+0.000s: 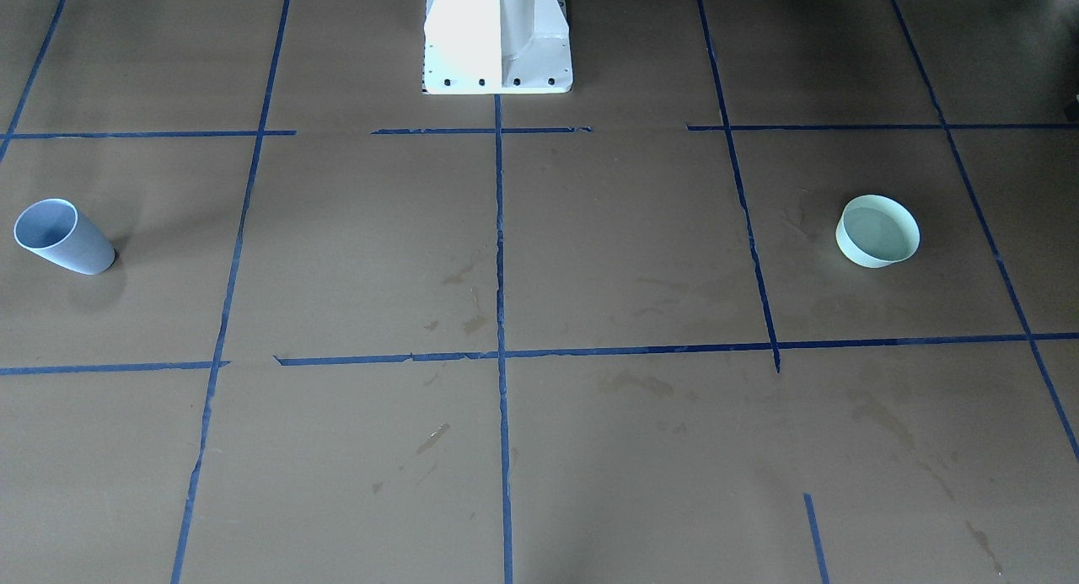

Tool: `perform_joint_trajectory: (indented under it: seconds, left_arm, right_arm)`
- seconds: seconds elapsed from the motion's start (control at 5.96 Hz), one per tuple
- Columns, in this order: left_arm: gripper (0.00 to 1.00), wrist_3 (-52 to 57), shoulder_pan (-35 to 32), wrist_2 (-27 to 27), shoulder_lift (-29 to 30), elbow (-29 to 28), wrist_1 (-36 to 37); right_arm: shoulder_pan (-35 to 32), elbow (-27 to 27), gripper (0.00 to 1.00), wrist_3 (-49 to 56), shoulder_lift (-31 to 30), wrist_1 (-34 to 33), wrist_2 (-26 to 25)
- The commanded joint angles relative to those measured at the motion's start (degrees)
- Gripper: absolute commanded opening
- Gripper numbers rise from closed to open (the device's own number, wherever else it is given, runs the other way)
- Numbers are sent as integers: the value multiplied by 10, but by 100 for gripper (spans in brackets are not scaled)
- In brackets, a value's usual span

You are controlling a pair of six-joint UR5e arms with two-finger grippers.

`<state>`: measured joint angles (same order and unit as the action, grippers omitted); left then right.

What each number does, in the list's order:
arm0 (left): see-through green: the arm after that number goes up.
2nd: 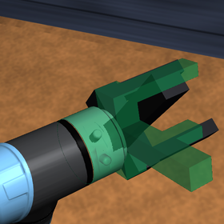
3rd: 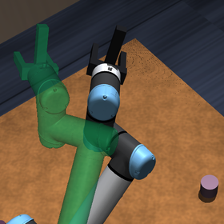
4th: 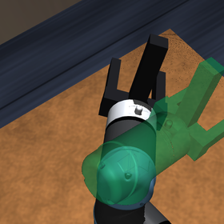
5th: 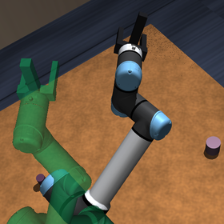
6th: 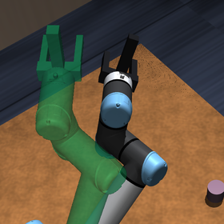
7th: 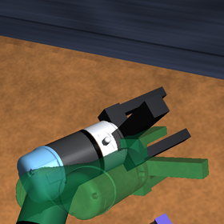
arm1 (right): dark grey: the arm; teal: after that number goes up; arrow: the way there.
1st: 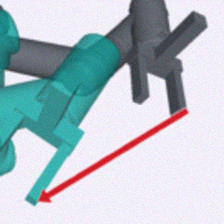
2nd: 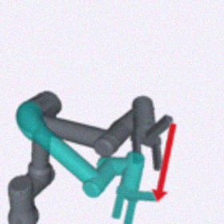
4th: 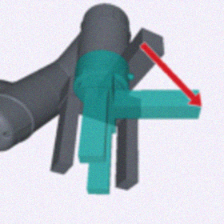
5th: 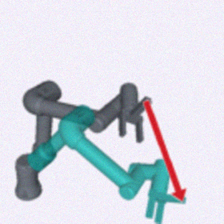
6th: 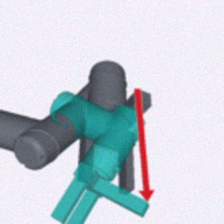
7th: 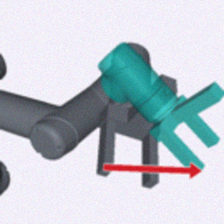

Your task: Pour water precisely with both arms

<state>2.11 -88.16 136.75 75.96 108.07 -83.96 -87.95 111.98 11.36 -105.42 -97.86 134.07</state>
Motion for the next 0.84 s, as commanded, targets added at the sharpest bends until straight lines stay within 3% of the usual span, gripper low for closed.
perform_joint_trajectory:
  seconds: [0.0, 0.67]
  left_arm:
    - [100, -1, 4, -1, 7, 6, 2]
    - [100, -2, 3, -3, -2, 7, -1]
  right_arm:
    - [1, 1, 100, 1, 0, 0, 1]
    - [4, 3, 100, -4, -2, 10, 21]
